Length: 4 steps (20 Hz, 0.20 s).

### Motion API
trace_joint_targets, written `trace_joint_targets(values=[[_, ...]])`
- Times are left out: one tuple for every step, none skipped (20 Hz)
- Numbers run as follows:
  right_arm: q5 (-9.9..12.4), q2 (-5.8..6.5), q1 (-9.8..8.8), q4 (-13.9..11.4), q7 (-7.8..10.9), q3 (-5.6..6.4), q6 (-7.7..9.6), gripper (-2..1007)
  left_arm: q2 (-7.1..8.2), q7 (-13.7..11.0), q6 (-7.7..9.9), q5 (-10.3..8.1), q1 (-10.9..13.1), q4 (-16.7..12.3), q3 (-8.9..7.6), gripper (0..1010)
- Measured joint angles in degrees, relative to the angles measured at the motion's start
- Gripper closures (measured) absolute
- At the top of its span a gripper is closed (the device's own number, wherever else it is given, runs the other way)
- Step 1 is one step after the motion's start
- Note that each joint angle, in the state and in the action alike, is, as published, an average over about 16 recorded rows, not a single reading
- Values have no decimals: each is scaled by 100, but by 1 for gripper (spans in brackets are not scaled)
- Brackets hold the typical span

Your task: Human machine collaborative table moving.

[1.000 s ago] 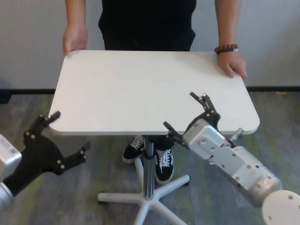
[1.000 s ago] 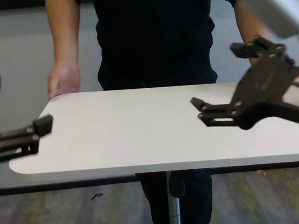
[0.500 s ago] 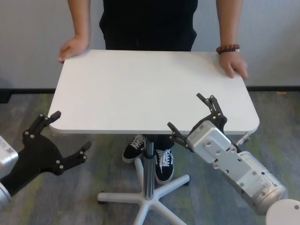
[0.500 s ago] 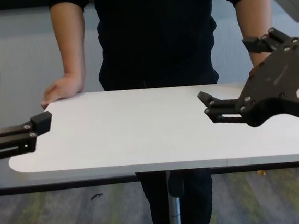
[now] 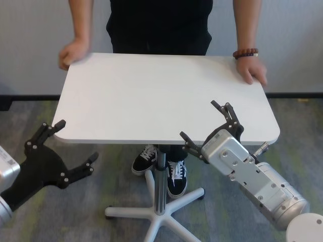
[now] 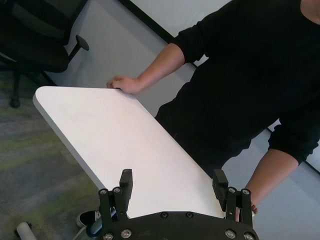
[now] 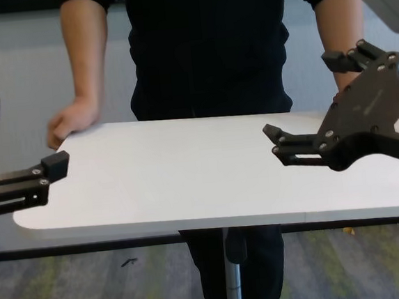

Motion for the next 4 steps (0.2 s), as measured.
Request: trace_joint_targets(values=[[2, 0, 2, 3, 1, 0, -2, 4, -1, 0, 0, 1, 0, 1, 0, 7], [5, 1, 3, 6, 2, 0, -4, 4, -2, -1, -1, 1, 0, 1, 0, 7], [7, 1, 5, 9, 3, 1, -5, 4, -2, -1, -1, 2, 0, 2, 0, 7], [9, 2, 6, 11, 4, 1, -7, 4, -3, -1, -1, 2, 0, 3, 0, 7]])
